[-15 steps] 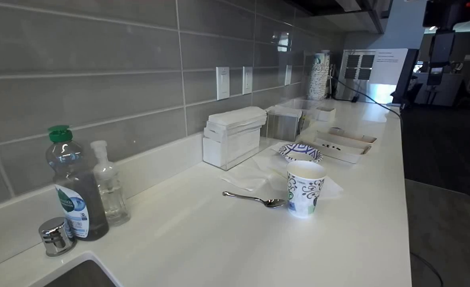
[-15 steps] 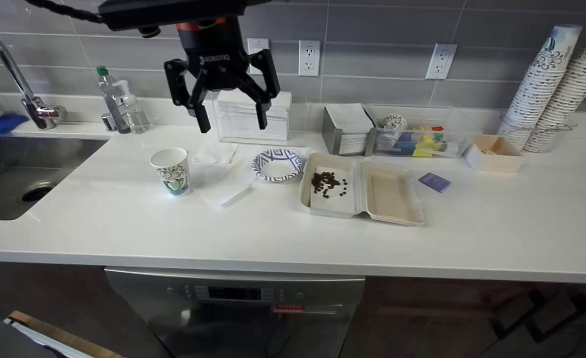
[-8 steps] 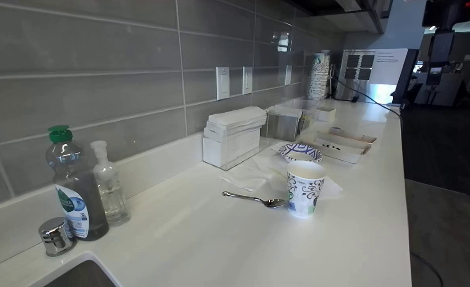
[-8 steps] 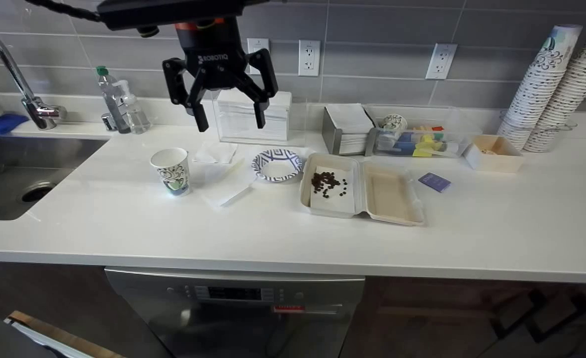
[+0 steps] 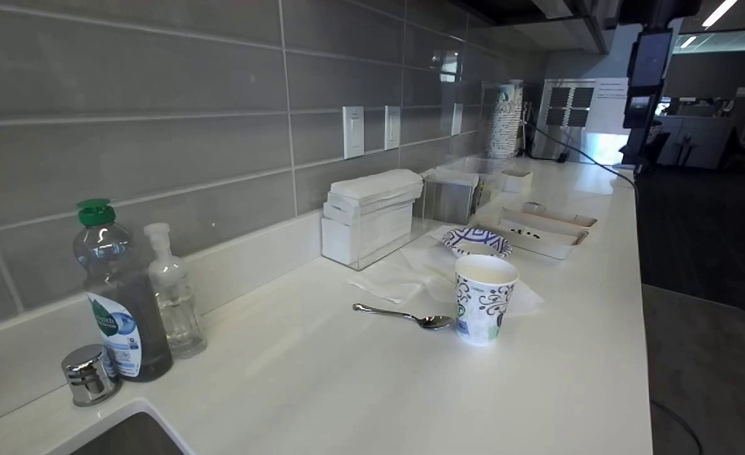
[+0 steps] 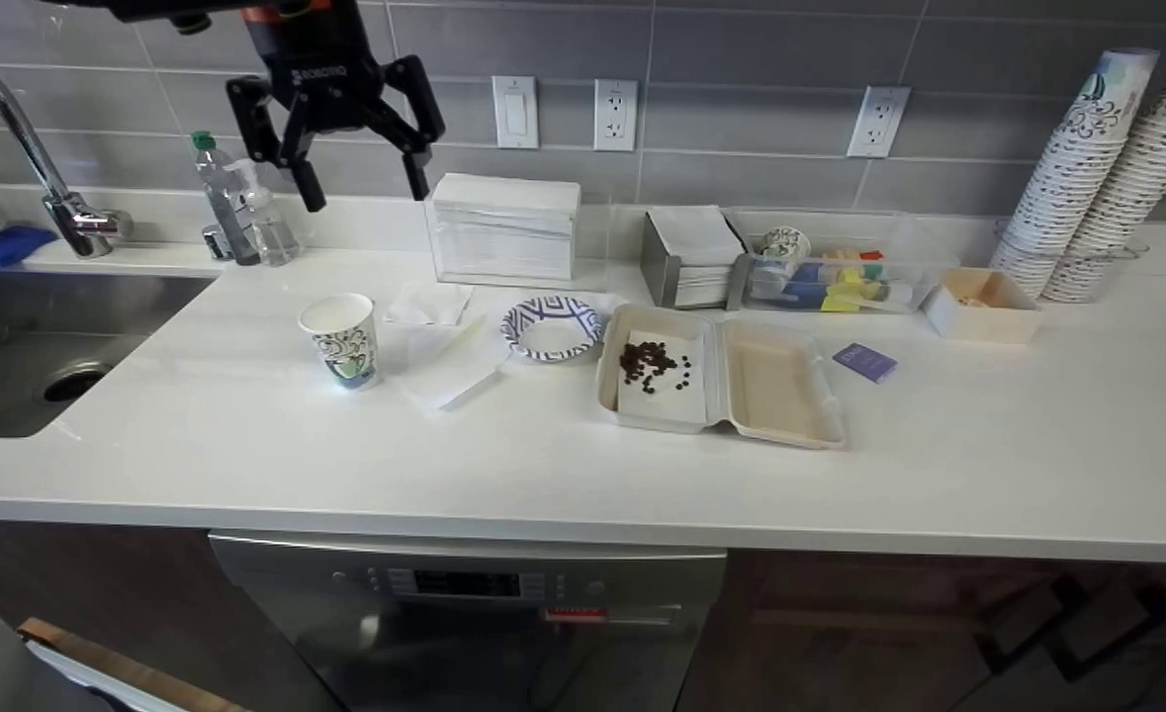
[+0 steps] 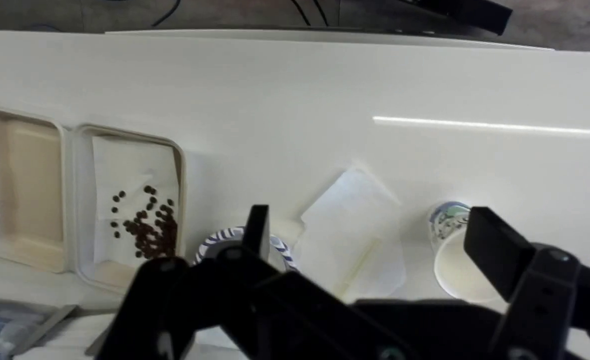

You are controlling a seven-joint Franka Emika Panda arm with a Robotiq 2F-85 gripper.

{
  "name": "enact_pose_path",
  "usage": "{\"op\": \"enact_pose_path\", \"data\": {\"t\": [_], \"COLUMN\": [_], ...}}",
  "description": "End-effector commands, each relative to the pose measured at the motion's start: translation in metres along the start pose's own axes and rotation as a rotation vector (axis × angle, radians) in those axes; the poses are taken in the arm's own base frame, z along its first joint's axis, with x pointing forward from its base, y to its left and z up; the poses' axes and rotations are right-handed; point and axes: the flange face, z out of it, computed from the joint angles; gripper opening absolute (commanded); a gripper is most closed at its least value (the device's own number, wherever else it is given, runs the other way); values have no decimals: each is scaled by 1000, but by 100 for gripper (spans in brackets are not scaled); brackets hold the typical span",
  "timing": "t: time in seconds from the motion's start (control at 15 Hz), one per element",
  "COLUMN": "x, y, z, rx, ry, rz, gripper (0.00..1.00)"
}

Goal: Move the cup, then pick up the spoon and scoop some of the contents from the bowl and pour them in the other bowl

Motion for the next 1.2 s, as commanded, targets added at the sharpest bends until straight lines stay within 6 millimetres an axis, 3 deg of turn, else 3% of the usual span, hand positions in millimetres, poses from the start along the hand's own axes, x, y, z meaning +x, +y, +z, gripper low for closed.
{"op": "enact_pose_path", "data": {"t": [0.0, 0.33, 0.53, 0.8, 1.13], "x": [42, 101, 130, 154, 168], "y": [-48, -105, -126, -140, -144], "z": [-9, -4, 16, 46, 85], "rx": [46, 46, 31, 29, 35], "ry": [9, 34, 41, 43, 8], "rz": [-22, -4, 12, 1, -16], "gripper": [100, 100, 100, 100, 100]}}
